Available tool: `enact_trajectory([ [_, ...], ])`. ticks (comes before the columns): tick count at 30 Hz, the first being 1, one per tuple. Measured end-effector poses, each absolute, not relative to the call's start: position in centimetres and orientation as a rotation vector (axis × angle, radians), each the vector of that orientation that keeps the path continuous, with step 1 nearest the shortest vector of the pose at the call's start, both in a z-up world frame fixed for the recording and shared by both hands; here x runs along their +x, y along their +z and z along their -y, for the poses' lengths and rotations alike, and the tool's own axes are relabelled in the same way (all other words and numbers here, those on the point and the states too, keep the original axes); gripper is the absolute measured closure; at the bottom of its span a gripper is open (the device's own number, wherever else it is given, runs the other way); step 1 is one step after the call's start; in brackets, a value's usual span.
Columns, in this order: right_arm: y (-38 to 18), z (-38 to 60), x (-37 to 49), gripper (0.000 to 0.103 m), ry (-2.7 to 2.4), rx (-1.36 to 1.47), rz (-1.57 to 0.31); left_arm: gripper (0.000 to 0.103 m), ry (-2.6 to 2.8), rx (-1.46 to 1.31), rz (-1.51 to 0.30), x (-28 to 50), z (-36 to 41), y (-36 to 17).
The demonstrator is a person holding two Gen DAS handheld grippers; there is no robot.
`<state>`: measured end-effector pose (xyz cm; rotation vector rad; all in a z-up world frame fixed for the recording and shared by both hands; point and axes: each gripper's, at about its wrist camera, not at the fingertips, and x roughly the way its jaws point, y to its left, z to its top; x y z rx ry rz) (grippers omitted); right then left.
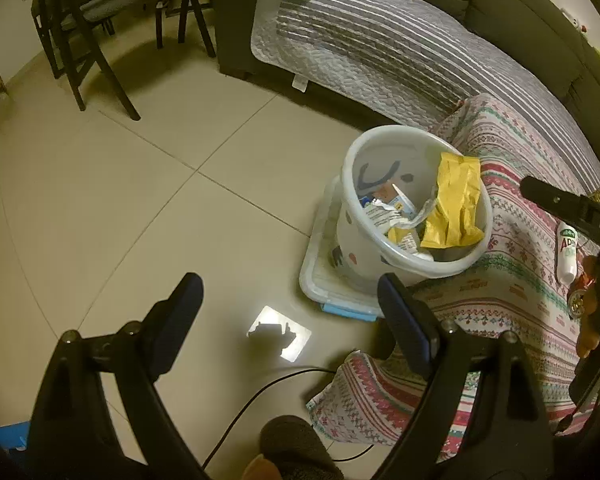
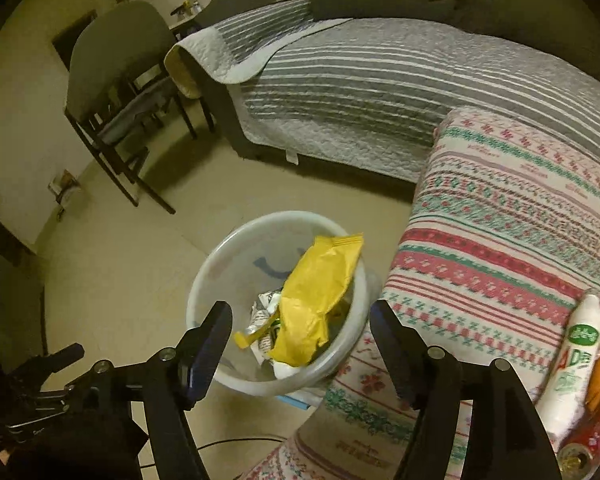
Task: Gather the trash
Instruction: 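Carry the yellow packet over the white bin and open the right gripper, then move both grippers back over the table toward the bottle and red can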
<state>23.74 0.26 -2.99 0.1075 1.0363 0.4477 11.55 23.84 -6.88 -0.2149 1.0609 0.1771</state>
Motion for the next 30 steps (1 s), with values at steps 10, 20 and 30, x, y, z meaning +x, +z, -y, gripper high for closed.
enact_trajectory([
  [10, 0.1, 4.6, 21.0, 0.019, 0.364, 0.018, -0.966, 0.009, 0.140, -0.168, -1.024, 11.3, -21.4, -5.4],
  [20, 2.0, 12.2, 18.7, 0.017, 0.289, -0.010, -0.967, 0.005, 0.059, -0.088, -0.982, 11.2, -16.4, -3.4],
  [30, 2.8, 20.7, 16.7, 0.017, 0.173, 0.013, -0.968, 0.005, -0.065, -0.094, -0.986, 12.1, -10.8, -2.0],
])
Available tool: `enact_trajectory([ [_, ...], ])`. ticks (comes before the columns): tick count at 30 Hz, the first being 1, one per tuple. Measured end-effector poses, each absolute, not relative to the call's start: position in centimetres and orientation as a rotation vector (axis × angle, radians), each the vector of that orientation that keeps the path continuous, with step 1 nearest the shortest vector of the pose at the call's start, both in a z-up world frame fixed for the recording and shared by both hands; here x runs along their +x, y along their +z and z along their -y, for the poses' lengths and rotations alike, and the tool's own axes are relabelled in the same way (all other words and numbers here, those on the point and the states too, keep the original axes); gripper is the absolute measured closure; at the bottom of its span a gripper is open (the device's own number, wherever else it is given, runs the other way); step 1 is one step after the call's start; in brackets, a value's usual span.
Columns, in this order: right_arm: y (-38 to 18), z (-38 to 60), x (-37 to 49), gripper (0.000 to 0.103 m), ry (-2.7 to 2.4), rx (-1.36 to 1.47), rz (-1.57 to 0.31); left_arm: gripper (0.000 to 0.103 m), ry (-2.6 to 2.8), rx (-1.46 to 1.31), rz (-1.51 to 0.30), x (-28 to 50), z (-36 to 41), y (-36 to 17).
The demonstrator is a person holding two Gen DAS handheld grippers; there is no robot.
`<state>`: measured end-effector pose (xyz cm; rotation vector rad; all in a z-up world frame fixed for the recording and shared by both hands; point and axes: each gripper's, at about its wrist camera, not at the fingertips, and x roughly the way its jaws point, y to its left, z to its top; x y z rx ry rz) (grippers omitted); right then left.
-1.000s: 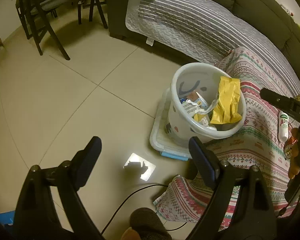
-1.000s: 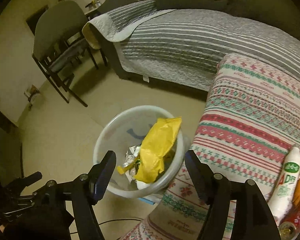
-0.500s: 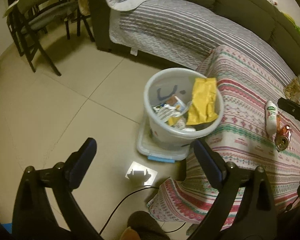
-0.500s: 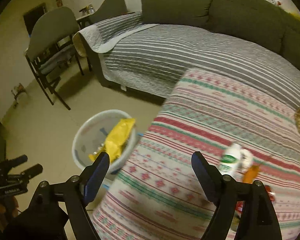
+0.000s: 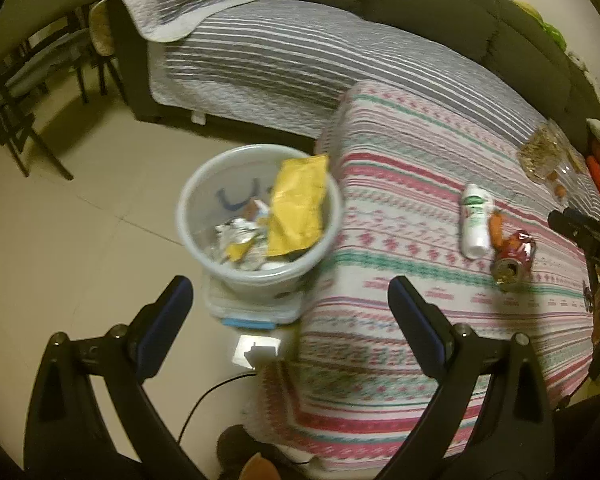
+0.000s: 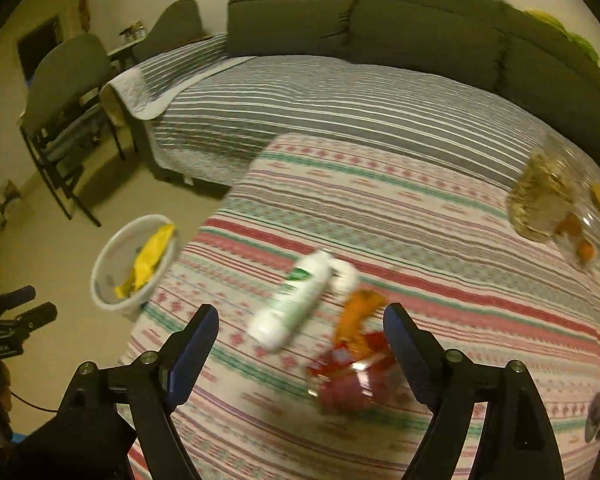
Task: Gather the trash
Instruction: 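Move both grippers back over the table toward the bottle and red can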
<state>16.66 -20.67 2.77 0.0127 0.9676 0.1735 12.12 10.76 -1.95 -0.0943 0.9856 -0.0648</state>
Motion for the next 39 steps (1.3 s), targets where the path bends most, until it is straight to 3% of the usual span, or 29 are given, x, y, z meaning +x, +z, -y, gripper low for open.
enact_trajectory([
  [27, -1.0, 33.3, 15.1, 0.017, 0.001, 0.112, -1.080, 0.006, -0.273, -0.157, -1.125, 18.5, 2.8, -5.7],
  [32, -1.8, 34.1, 15.2, 0.017, -0.006, 0.101, -1.101, 0.013, -0.332, -0.146, -1.131, 19.9, 5.7, -6.2],
  [35, -2.0, 34.6, 15.3, 0.017, -0.012, 0.109, -1.108, 0.024, -0.356, -0.146, -1.152, 20.8, 7.4, -6.9],
  [39, -2.1, 35.2, 15.6, 0.017, -0.017, 0.130, -1.112, 0.028, -0.366, -0.134, -1.169, 21.5, 8.9, -7.6],
])
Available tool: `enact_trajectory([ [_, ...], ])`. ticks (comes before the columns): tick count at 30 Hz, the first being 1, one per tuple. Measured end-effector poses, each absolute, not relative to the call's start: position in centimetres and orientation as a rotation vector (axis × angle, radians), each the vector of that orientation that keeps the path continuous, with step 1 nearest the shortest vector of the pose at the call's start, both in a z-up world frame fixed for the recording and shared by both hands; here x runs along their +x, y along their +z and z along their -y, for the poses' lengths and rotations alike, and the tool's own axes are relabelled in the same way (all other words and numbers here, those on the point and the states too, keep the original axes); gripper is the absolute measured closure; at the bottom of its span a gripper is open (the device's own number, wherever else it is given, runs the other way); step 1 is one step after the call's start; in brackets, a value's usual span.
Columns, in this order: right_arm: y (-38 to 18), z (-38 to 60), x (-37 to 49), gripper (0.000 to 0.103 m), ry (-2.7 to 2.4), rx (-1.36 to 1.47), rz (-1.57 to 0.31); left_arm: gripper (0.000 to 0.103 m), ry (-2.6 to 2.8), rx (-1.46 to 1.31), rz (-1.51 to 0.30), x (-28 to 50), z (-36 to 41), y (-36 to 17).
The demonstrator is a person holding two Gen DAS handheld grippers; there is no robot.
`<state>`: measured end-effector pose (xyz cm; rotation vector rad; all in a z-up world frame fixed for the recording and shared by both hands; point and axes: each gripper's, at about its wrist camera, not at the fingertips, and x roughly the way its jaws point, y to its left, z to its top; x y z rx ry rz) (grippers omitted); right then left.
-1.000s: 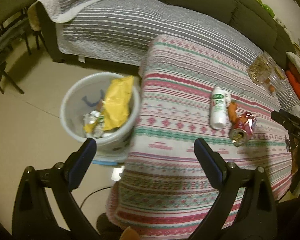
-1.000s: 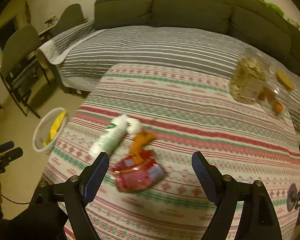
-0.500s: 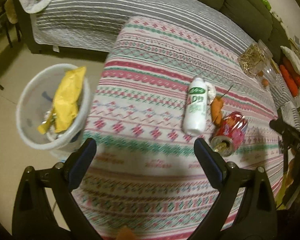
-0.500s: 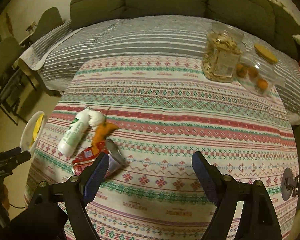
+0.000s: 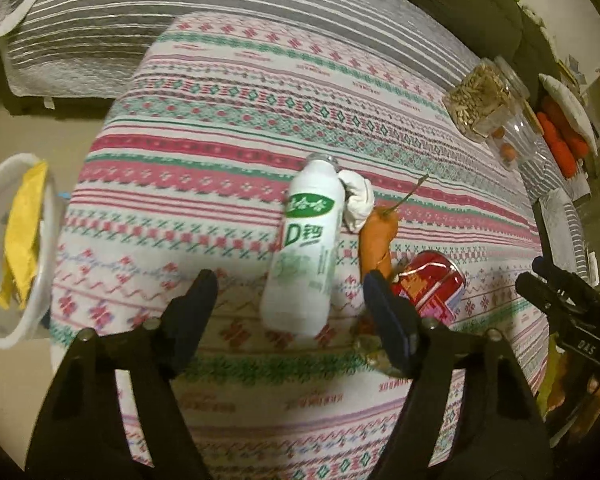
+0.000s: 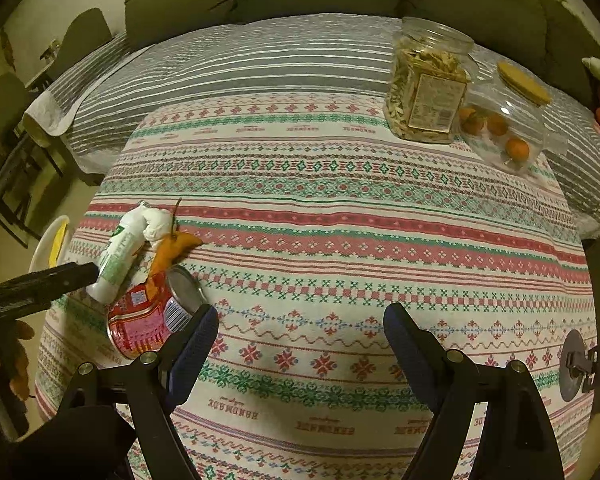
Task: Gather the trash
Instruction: 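Move both grippers back over the table toward the bottle and red can, then grasp the white AD bottle with the left gripper while the right gripper grasps the red can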
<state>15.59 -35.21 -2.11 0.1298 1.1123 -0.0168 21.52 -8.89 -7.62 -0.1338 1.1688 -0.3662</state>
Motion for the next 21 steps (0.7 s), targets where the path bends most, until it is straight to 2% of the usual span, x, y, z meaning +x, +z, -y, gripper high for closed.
enact_trajectory([
  [6, -2.1, 35.5, 16.0, 0.017, -0.021, 0.154, -1.118, 0.030, -0.348, -0.122, -1.184, 22.6, 9.3, -8.6],
  [8, -2.1, 35.3, 16.0, 0.017, -0.018, 0.159, -1.121, 0.043, -0.350, -0.117, -1.194, 22.8, 9.3, -9.1],
  [10, -2.1, 35.1, 16.0, 0.017, -0.011, 0.164, -1.126, 0.049, -0.367, -0.127, -1.202, 22.9, 9.4, -9.4],
  [11, -2.1, 34.9, 16.0, 0.017, -0.010, 0.165, -1.128, 0.058, -0.379, -0.134, -1.201, 22.9, 9.4, -9.4],
  [13, -2.1, 34.5, 16.0, 0.017, -0.005, 0.161, -1.132, 0.059, -0.373, -0.130, -1.196, 22.7, 9.4, -9.1],
  [14, -2.1, 34.2, 15.9, 0.017, -0.004, 0.155, -1.134, 0.062, -0.366, -0.122, -1.188, 22.6, 9.4, -8.9],
  [21, -2.0, 32.1, 16.0, 0.017, 0.045, 0.175, -1.147, 0.063, -0.355, -0.147, -1.148, 21.4, 7.7, -7.5],
])
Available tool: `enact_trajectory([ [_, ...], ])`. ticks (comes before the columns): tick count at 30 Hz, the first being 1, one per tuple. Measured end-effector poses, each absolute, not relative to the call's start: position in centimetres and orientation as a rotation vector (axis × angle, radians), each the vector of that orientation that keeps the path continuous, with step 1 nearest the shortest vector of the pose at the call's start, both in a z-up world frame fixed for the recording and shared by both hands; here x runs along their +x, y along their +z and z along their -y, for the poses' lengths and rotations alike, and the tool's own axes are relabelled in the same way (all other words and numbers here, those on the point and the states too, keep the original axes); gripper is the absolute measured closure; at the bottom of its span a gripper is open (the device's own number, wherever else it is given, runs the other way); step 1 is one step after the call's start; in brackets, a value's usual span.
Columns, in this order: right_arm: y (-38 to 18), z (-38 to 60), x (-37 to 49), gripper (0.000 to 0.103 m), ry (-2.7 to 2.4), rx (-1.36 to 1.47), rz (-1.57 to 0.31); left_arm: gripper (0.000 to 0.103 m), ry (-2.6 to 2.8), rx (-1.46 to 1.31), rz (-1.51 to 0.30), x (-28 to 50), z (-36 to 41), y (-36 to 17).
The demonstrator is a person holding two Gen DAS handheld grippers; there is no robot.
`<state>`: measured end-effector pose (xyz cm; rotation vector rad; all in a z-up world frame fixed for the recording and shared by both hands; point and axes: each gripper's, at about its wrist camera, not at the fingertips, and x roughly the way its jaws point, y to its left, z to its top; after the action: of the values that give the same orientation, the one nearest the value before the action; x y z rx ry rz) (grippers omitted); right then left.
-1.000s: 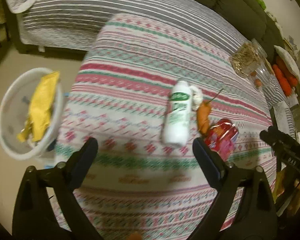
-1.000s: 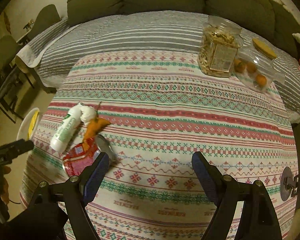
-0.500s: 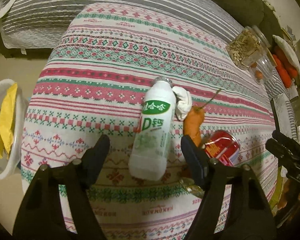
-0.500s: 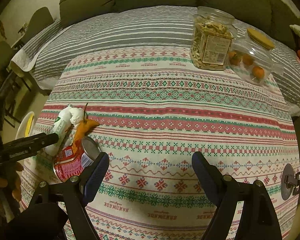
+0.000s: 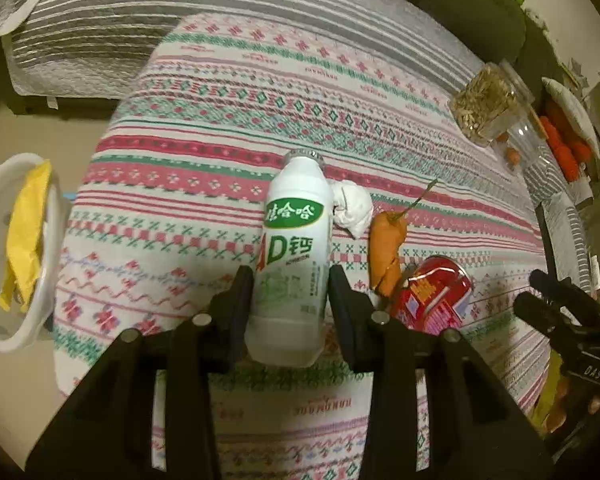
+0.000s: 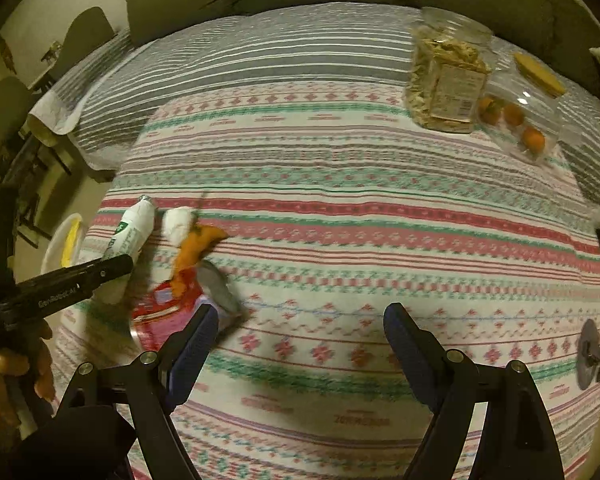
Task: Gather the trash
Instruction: 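Grasp the white AD bottle with the left gripper while the right gripper grasps the red can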
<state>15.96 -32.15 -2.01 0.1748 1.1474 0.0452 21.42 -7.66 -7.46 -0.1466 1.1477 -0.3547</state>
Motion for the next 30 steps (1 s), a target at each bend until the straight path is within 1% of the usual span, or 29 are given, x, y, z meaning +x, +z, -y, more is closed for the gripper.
enact_trajectory([
  [1, -2.0, 31.6, 16.0, 0.012, 0.067, 0.173, -1.146, 0.063, -0.353, -0.148, -1.141, 21.1, 7.3, -7.2],
  [2, -2.0, 31.2, 16.1, 0.004, 0.086, 0.172, -1.147, 0.063, -0.350, -0.150, -1.136, 20.9, 6.8, -7.0],
  [3, -2.1, 30.4, 16.1, 0.000, 0.122, 0.166, -1.155, 0.063, -0.348, -0.153, -1.132, 20.6, 6.4, -6.9],
  [7, -2.8, 27.6, 16.3, 0.000, 0.230, 0.120, -1.193, 0.063, -0.331, -0.154, -1.112, 19.6, 4.6, -6.3],
  [10, -3.8, 25.1, 16.3, 0.000, 0.256, 0.003, -1.219, 0.063, -0.313, -0.152, -1.101, 18.7, 3.3, -5.8],
  [16, -5.2, 22.2, 16.4, 0.000, 0.277, -0.119, -1.255, 0.063, -0.277, -0.160, -1.082, 17.0, 1.1, -5.3],
  [30, -6.0, 20.7, 18.2, 0.000, 0.278, -0.183, -1.257, 0.063, -0.249, -0.198, -1.060, 15.5, -1.5, -4.7],
])
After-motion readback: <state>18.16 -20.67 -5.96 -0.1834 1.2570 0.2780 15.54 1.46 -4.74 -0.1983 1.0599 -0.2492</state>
